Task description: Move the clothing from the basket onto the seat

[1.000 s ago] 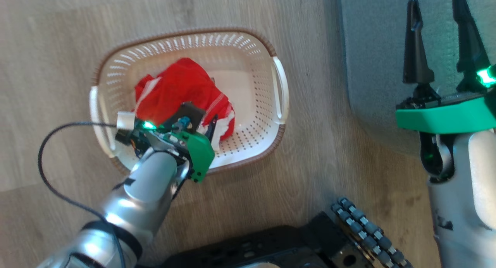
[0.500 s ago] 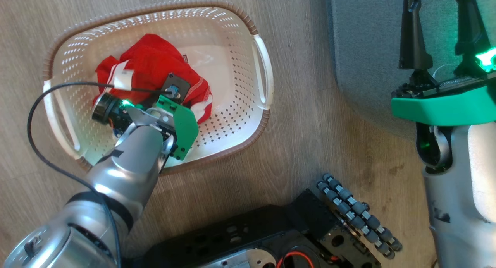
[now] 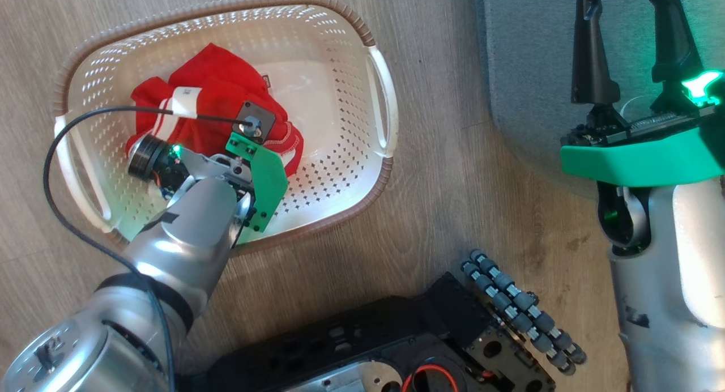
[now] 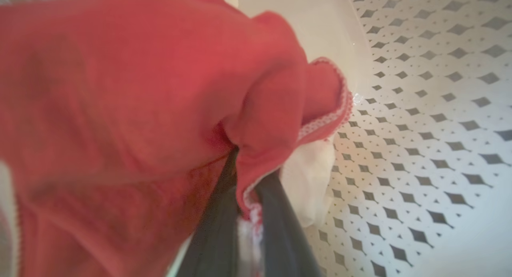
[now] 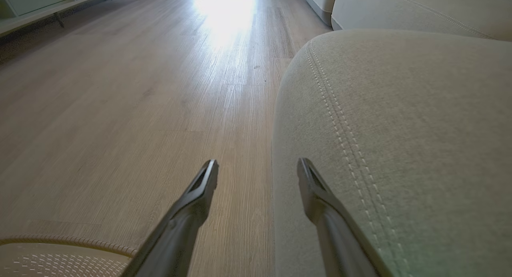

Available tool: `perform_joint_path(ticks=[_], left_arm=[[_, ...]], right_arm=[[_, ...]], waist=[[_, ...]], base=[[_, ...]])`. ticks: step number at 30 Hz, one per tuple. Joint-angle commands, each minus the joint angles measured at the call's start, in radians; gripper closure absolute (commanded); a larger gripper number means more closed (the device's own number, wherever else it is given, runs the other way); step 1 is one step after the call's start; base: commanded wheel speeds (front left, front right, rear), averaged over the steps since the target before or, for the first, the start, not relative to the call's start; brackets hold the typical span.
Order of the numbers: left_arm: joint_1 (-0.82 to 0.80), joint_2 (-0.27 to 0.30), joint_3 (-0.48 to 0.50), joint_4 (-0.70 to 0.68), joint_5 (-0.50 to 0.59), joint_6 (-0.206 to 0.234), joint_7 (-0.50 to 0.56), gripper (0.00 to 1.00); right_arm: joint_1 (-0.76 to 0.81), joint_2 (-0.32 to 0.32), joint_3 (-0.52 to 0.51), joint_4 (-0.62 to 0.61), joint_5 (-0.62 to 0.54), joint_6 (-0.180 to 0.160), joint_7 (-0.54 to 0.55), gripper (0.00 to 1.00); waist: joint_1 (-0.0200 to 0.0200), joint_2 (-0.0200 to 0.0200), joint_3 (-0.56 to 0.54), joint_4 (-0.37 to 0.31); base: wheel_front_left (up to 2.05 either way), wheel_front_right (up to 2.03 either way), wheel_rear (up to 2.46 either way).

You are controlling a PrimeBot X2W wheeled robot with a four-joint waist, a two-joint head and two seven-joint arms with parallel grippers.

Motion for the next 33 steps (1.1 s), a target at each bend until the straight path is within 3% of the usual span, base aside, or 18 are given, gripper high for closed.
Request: perform_joint_path(ticks=[1,9,15,25,33], left_arm=[[0.008,0.002,0.002,-0.013,-0.012,-0.003,0.002,1.0],[-0.007,0.002,-0.038,-0.039,-0.045,0.0,-0.013,1.0],[0.029,0.002,-0.079,-0.11,-0.109,-0.002,-0.047,1.0],[0.121,0.002,-0.153,-0.19,-0.223,0.006,-0.175,1.0],[0.203,0.002,-0.15,-0.244,-0.321,0.026,-0.273,1.0]], right_arm=[[0.027,0.002,0.013,-0.025,-0.007,0.0,-0.006,0.0],[0.019,-0.004,0.017,-0.019,-0.013,0.0,-0.006,0.0],[0.013,-0.035,0.012,0.0,-0.022,0.0,-0.006,0.0],[0.052,-0.057,0.013,0.068,-0.02,0.0,-0.006,0.0],[0.117,-0.058,0.02,0.13,-0.015,0.0,-0.006,0.0]], waist=[[0.0,0.0001,0.002,0.003],[0.0,0.0001,-0.002,0.033],[0.0,0.0001,-0.08,0.094],[0.0,0.0001,-0.292,0.162],[0.0,0.0001,-0.497,0.202]], base=[[0.0,0.0,0.0],[0.0,0.0,0.0],[0.0,0.0,0.0],[0.0,0.0,0.0],[0.0,0.0,0.0]])
